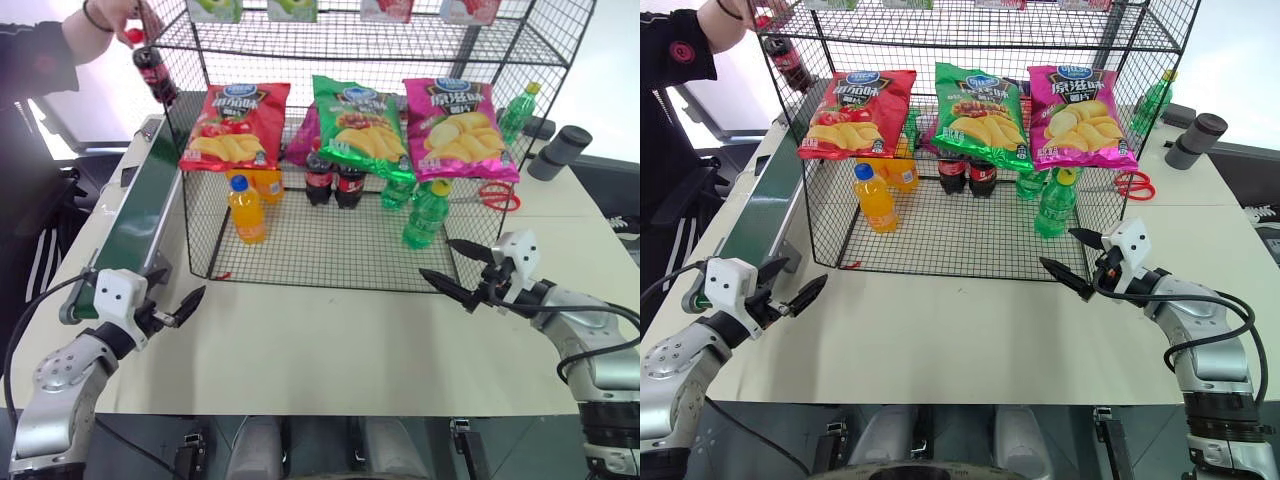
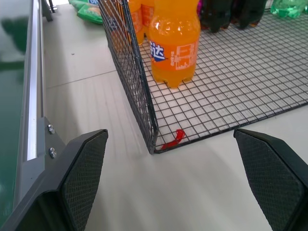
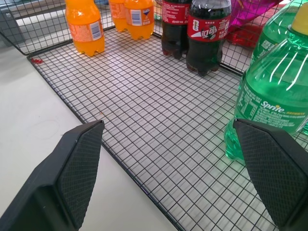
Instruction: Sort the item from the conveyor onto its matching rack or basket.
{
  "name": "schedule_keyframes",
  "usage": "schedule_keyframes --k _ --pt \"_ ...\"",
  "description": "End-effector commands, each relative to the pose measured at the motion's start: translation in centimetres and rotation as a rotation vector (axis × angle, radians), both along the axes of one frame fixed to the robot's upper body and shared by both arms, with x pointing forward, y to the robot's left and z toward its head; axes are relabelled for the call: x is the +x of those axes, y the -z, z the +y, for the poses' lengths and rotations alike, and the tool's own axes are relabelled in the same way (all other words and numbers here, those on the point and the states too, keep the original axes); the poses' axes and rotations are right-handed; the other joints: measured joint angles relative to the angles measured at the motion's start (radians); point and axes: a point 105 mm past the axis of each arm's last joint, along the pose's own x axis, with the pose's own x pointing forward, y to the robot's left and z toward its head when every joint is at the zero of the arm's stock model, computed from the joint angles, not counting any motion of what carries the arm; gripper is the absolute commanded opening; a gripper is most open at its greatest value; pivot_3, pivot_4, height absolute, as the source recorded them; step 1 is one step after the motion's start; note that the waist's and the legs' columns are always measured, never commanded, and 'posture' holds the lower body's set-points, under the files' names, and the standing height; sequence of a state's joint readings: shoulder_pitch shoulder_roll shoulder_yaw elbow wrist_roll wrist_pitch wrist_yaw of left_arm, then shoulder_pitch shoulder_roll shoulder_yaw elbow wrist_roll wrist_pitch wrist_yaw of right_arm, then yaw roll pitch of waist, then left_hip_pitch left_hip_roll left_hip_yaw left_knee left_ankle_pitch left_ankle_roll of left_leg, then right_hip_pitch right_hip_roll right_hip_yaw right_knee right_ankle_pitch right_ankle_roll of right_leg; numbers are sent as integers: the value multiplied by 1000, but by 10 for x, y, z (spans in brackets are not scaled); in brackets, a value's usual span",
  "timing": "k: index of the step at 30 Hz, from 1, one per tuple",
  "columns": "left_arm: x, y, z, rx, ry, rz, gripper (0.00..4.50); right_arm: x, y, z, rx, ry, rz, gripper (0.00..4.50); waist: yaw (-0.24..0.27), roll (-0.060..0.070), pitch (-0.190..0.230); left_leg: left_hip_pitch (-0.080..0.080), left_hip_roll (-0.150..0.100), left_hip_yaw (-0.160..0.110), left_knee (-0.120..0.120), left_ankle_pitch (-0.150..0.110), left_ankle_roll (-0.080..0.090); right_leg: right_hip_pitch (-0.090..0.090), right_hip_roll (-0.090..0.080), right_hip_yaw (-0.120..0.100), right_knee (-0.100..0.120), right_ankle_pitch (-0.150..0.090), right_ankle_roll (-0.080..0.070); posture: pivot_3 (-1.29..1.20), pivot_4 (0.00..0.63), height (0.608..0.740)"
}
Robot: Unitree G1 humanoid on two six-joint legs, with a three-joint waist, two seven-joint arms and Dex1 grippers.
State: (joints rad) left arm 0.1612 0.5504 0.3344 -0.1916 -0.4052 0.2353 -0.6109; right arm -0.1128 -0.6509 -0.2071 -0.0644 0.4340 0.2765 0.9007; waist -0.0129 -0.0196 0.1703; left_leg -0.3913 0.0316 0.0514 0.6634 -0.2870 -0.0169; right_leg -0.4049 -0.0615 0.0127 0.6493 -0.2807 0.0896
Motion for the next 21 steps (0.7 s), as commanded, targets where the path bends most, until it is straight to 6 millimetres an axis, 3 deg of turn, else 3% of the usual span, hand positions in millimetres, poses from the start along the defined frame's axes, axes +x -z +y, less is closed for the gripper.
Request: schedule_keyframes --k 1,11,16,21 --pt "3 -13 5 9 -27 -60 4500 0 -9 -5 -6 4 -43 4460 0 0 0 0 0 0 0 0 0 0 0 0 0 0 0 0 150 740" --pt "2 -31 23 -46 -123 -136 4500 1 -15 1 3 -2 -74 4460 -2 0 0 0 0 0 0 0 0 0 1 0 0 0 0 0 150 740" --pt "-4 -61 50 -184 -259 -244 4500 2 -14 9 9 -21 -76 4460 -1 0 0 0 0 0 0 0 0 0 1 0 0 0 0 0 150 740" --pt "-6 -58 78 -146 -431 -259 4500 3 -16 21 22 -49 -84 4460 0 0 0 0 0 0 0 0 0 0 0 0 0 0 0 0 150 740"
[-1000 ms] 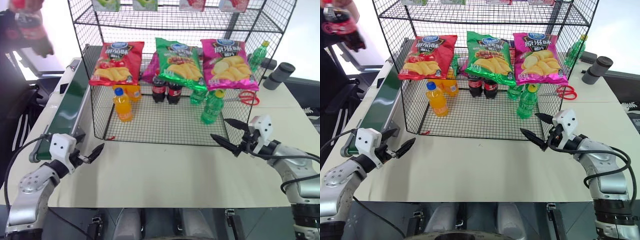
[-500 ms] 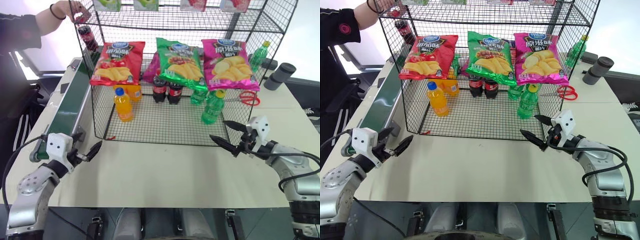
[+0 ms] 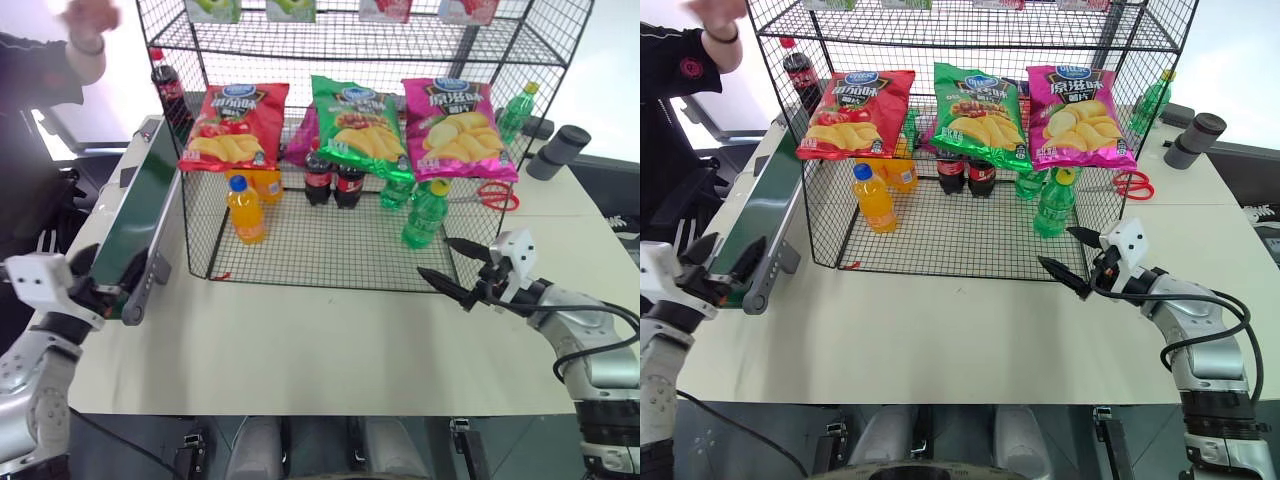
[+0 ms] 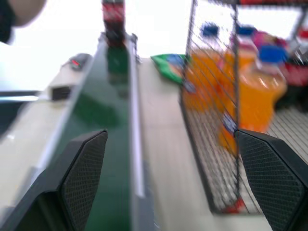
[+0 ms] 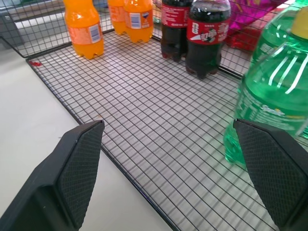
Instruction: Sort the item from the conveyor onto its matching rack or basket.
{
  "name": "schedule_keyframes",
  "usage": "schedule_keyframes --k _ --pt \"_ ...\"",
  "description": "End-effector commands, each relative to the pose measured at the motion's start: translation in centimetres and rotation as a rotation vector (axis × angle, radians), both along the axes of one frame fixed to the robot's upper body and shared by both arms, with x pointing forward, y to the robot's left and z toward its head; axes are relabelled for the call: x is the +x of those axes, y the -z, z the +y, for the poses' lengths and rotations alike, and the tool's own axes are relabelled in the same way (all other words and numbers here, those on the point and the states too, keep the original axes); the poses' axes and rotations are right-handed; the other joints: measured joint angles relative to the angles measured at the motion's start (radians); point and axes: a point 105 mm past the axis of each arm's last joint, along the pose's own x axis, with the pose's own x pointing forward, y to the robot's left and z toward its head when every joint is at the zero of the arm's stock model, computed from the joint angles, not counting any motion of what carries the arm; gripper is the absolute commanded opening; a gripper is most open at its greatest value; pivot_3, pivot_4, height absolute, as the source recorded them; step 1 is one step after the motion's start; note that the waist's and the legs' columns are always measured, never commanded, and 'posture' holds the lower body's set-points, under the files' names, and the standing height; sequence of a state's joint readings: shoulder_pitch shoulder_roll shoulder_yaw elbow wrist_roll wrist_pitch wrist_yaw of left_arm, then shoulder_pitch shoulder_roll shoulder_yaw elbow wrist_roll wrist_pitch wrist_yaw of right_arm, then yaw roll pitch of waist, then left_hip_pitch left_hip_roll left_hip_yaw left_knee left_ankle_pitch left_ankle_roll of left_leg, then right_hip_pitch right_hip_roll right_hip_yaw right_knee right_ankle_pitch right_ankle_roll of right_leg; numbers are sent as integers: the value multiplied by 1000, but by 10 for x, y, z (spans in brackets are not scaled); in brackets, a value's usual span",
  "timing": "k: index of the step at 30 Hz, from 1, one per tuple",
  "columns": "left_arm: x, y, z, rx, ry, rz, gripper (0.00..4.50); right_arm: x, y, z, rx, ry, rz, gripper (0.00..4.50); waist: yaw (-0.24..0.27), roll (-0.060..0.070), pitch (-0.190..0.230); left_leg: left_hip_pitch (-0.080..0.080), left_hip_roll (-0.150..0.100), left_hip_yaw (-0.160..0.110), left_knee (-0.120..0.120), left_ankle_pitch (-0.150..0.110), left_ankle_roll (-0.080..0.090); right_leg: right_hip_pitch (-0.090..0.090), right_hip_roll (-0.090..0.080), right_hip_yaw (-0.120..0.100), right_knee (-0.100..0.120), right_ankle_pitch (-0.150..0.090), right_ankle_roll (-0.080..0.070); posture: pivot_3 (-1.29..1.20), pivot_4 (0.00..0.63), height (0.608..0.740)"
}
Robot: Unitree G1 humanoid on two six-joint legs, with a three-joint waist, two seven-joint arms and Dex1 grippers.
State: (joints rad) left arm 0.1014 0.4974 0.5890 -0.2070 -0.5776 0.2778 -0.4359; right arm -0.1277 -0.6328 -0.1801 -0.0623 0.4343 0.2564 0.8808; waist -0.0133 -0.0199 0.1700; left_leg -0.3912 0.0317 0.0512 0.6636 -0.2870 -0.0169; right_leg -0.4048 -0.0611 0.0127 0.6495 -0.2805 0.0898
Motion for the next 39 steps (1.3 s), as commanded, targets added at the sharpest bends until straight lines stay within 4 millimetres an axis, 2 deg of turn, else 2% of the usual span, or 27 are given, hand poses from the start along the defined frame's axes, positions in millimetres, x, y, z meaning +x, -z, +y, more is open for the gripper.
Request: schedule_keyframes --k 1,4,10,19,28,39 --pt "-3 -1 24 61 -165 5 4500 -1 -17 18 13 -51 -71 4460 0 0 0 0 0 0 0 0 0 0 0 0 0 0 0 0 150 740" --pt "0 5 29 102 -254 16 4500 -4 -20 38 36 -97 -85 4460 -1 0 0 0 0 0 0 0 0 0 1 0 0 0 0 0 150 740" --pt "14 11 17 89 -229 7 4500 -11 -17 61 68 -140 -83 4460 3 -2 -1 0 0 0 0 0 0 0 0 0 0 0 0 0 150 740" --pt "28 16 14 59 -214 -16 4500 -19 -17 73 69 -161 -92 4460 0 -2 -1 0 0 0 0 0 0 0 0 0 0 0 0 0 150 740" --pt "32 20 10 88 -203 -24 4500 -23 -20 81 71 -193 -98 4460 1 -3 -1 0 0 0 0 0 0 0 0 0 0 0 0 0 150 740" --pt "40 23 8 84 -210 -38 4500 -38 -20 106 114 -312 -94 4460 1 -3 -1 0 0 -1 0 0 0 0 0 -1 0 0 0 0 150 740"
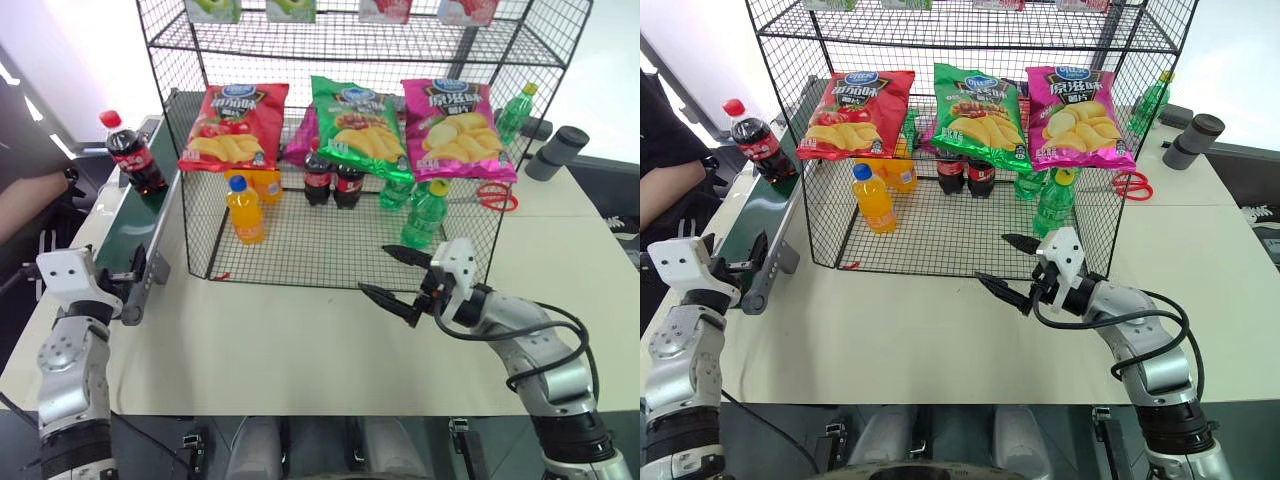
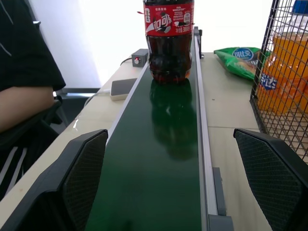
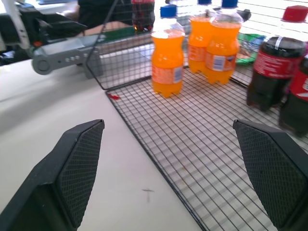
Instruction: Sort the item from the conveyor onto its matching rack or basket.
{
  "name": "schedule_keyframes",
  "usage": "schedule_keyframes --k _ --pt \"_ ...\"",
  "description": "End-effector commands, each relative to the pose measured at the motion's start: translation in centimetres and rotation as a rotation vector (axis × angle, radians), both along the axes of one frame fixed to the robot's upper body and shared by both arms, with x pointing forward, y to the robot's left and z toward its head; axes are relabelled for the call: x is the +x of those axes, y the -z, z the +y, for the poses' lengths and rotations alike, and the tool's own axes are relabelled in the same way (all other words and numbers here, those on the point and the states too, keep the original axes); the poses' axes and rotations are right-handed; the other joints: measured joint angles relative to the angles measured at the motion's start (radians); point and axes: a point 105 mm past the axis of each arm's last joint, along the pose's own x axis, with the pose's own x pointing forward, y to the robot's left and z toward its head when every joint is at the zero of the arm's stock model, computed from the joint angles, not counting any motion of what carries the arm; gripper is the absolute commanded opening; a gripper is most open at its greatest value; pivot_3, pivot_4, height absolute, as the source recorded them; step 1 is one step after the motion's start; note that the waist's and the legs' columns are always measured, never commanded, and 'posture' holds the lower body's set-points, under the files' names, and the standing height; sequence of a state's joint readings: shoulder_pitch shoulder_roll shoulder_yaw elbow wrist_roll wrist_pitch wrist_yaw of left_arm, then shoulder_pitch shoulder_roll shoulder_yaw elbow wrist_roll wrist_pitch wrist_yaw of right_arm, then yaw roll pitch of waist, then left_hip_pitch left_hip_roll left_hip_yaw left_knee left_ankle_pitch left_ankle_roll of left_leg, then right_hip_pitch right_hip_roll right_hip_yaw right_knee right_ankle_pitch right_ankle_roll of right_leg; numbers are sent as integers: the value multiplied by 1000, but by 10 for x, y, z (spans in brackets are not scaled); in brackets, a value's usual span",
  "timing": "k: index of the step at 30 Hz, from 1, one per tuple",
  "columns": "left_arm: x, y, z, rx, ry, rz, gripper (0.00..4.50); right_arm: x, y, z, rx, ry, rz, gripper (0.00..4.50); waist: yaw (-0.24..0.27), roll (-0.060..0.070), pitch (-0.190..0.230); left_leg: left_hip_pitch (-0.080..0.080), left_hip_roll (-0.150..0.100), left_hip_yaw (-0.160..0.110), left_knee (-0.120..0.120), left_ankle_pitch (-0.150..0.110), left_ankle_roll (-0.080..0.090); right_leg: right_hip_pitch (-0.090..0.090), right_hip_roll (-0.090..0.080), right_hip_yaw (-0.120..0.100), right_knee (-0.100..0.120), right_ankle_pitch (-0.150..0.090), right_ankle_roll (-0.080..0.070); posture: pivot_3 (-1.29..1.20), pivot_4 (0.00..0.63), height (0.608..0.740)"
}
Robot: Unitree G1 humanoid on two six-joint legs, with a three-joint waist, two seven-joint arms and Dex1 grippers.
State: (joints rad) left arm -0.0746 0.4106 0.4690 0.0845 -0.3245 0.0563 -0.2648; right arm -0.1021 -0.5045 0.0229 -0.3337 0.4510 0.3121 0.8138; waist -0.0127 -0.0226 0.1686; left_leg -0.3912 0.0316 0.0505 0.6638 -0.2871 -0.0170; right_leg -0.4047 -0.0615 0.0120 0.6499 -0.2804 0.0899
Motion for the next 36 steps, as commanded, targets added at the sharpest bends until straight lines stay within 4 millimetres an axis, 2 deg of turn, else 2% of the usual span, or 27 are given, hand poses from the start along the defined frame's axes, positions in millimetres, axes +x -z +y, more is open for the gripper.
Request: schedule_keyframes --k 1,9,27,30,32,36 --pt "3 -12 1 26 -5 -50 4500 -12 -9 18 29 -76 -44 4460 0 0 0 0 0 0 0 0 0 0 0 0 0 0 0 0 150 740" --pt "4 -11 3 16 -11 -61 4500 -18 1 33 45 -101 -38 4460 0 0 0 0 0 0 0 0 0 0 0 0 0 0 0 0 150 740" --pt "-2 -7 14 8 -97 -81 4500 -25 10 39 42 -138 -11 4460 1 0 0 0 0 0 0 0 0 0 -1 0 0 0 0 0 150 740" --pt "-3 -6 15 2 -105 -79 3756 -25 10 39 38 -141 -10 4500 2 -1 0 0 0 0 0 0 0 0 -1 0 0 0 0 0 150 740" --pt "-3 -6 15 6 -106 -77 2915 -25 10 39 38 -142 -9 4500 2 -1 0 0 0 0 0 0 0 0 -1 0 0 0 0 0 150 740" --pt "-7 -13 18 37 -96 -99 2879 -25 10 39 36 -143 -9 4500 1 -1 0 0 0 -1 0 0 0 0 -1 -1 0 0 0 0 150 740"
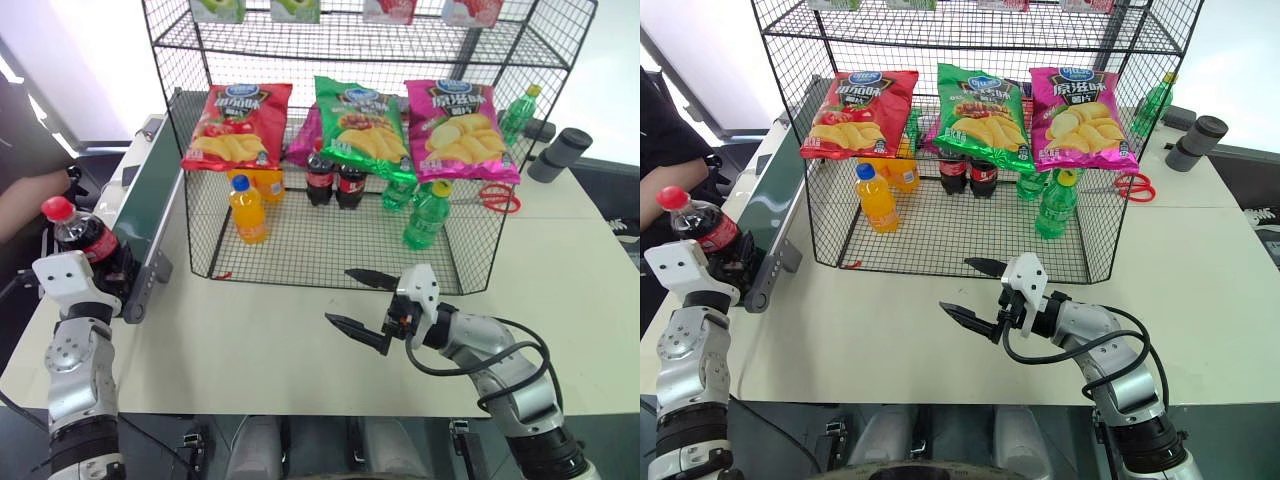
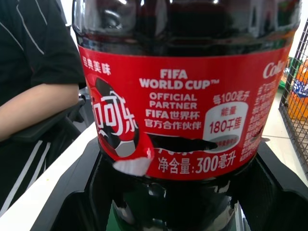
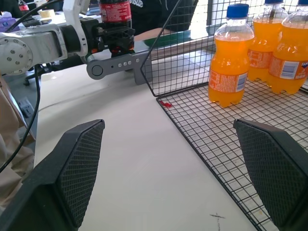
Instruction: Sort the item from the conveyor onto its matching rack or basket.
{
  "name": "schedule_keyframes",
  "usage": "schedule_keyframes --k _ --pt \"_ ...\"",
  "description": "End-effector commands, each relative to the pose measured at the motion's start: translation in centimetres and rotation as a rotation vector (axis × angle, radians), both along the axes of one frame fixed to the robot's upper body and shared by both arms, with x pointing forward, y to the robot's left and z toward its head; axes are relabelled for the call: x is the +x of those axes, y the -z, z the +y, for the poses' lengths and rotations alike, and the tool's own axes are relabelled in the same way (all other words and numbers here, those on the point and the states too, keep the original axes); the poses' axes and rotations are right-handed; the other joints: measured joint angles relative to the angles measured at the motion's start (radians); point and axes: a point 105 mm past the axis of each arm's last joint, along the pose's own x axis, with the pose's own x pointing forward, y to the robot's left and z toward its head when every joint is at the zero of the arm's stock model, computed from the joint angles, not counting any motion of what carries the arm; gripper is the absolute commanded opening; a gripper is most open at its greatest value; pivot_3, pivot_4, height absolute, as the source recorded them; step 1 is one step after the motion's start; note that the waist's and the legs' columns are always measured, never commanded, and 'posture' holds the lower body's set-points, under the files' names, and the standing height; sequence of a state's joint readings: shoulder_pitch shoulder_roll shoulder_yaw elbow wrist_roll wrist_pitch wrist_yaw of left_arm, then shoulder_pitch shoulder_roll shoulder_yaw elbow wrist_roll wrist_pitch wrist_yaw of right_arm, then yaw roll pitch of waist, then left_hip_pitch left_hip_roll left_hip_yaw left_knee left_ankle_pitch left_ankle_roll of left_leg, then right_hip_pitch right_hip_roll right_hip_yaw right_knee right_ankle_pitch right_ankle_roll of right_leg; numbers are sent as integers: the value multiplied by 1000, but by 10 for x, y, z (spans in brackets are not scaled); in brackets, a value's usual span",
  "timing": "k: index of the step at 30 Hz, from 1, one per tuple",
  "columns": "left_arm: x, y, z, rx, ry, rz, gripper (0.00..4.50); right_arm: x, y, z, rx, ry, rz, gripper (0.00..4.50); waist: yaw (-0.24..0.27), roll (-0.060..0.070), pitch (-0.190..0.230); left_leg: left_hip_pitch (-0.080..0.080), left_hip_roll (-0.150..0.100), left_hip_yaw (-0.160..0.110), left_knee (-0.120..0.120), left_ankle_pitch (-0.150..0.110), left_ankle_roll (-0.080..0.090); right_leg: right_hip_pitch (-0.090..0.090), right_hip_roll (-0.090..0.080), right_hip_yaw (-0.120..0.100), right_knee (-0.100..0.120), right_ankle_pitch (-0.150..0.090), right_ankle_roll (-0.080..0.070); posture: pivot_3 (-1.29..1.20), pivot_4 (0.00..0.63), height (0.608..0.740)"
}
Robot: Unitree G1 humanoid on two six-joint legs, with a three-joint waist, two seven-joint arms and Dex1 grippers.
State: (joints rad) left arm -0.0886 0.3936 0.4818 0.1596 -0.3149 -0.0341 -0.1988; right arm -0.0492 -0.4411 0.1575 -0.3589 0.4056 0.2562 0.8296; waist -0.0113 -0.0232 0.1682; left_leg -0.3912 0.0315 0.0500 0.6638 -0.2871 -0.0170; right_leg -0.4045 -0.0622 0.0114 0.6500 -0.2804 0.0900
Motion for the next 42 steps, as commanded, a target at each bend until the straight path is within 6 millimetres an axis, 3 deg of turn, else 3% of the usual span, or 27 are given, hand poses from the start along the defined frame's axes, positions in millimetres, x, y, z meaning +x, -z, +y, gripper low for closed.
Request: schedule_keyframes --k 1,6,9,11,13,15,19,26,31,39,42 --pt "-6 -22 7 60 0 -69 2879 -2 -9 3 12 -16 -35 4500 0 0 0 0 0 0 0 0 0 0 0 0 0 0 0 0 150 740" --pt "-12 -67 3 120 159 -159 2879 0 -13 3 14 -16 -46 4500 -2 -4 0 -1 0 0 0 0 0 -1 0 0 0 0 0 0 150 740" --pt "-14 -84 -19 164 338 -159 2879 2 -19 3 29 -18 -49 4500 -4 -6 1 -1 1 -1 0 0 0 -1 0 -1 0 0 0 0 150 740" --pt "-17 -90 -51 201 553 -123 2879 5 -25 3 35 -24 -51 4500 -3 -6 1 -1 0 -1 0 0 0 -1 -2 0 -1 0 -1 0 150 740" --pt "-20 -89 -82 220 732 -72 2879 5 -30 5 40 -42 -44 4500 -3 -6 1 -1 0 -1 0 0 -1 -1 -3 0 -2 -2 -4 0 150 740" --pt "-23 -87 -100 217 823 -42 2879 6 -33 6 42 -51 -36 4500 -2 -5 1 -1 0 -1 -1 0 -1 -1 -4 0 -2 -2 -5 0 150 740" --pt "-25 -63 -164 208 1100 38 2879 4 -47 13 68 -83 -49 4500 -6 -4 2 -1 0 -1 -2 0 -1 -1 -4 0 -2 -2 -5 0 150 740" --pt "-23 -41 -245 197 1450 41 2879 1 -58 25 90 -115 -56 4500 -3 -3 3 -2 -1 0 -2 0 0 -2 -3 0 -2 -1 -2 0 150 740" --pt "-22 -36 -275 232 1604 20 2879 2 -59 28 98 -102 -53 4500 -3 -3 3 -2 -1 0 -1 0 0 -2 0 0 -2 0 -1 0 150 740" --pt "-25 -34 -287 261 1681 4 2879 4 -59 27 113 -66 -49 4500 -1 -3 3 -3 0 0 0 0 0 -2 5 0 -1 0 0 0 150 740" --pt "-21 -34 -287 250 1665 12 2879 1 -58 26 119 -70 -32 3758 -1 -3 3 -3 0 0 0 0 0 -2 6 0 -1 0 0 0 150 740"
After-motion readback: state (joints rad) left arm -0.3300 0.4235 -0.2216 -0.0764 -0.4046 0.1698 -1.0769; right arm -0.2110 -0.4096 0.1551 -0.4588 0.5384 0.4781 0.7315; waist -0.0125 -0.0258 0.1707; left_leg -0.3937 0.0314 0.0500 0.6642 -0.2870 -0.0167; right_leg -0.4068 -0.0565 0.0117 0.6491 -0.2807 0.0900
